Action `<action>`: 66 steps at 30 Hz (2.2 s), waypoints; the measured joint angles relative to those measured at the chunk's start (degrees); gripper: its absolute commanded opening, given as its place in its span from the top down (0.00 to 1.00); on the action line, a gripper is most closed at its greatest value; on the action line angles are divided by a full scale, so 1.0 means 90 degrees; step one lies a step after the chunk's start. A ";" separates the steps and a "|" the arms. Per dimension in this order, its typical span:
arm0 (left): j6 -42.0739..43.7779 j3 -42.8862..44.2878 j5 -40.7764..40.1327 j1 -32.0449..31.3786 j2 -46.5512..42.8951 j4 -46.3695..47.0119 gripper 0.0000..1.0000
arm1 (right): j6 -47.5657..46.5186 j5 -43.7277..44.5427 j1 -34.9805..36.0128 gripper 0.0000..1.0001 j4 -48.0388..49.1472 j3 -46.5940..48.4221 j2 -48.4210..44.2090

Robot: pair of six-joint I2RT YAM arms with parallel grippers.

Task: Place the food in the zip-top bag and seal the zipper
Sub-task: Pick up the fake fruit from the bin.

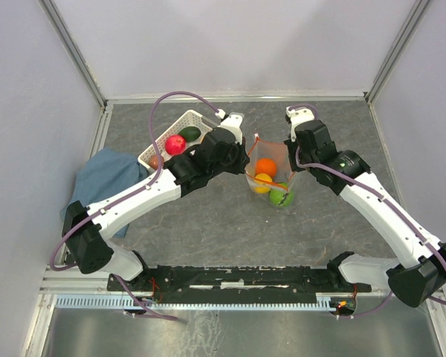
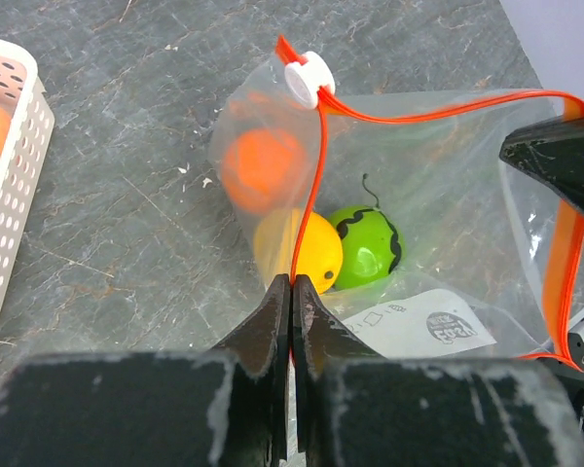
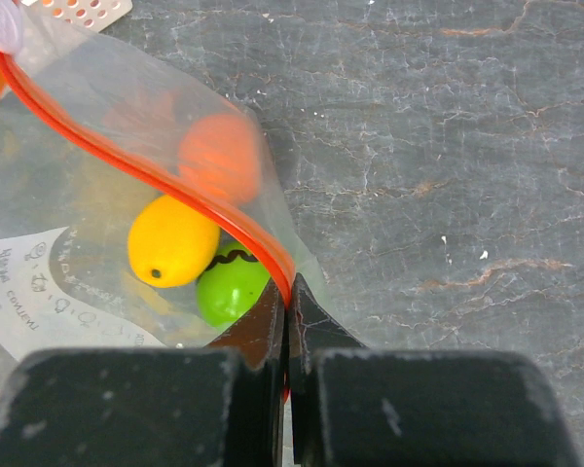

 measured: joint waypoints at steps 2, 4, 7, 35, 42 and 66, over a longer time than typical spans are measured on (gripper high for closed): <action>0.0000 0.0000 -0.0007 0.0007 0.0000 -0.0034 0.88 | -0.0015 0.0002 -0.0002 0.98 0.0000 0.0039 -0.0019; 0.0000 0.0002 -0.0010 0.0022 0.0000 -0.0044 0.80 | -0.0012 0.0002 -0.0005 0.98 -0.0010 0.0039 -0.0019; -0.0002 0.0000 -0.0010 0.0046 0.0000 -0.0061 0.66 | -0.0012 0.0002 -0.0005 0.98 -0.0029 0.0039 -0.0017; -0.0056 -0.0420 -0.0160 0.2475 -0.0680 -0.0508 0.01 | -0.0015 0.0131 -0.0005 0.99 0.0010 0.0036 0.0073; -0.0299 -0.0644 -0.0486 0.3058 -0.0323 -0.0457 0.01 | -0.0022 0.0107 -0.0005 0.99 0.0056 0.0034 0.0073; -0.0362 0.0539 -0.1319 0.3859 0.2851 -0.0260 0.01 | -0.0083 -0.0056 -0.0005 0.99 0.0165 -0.0068 0.0085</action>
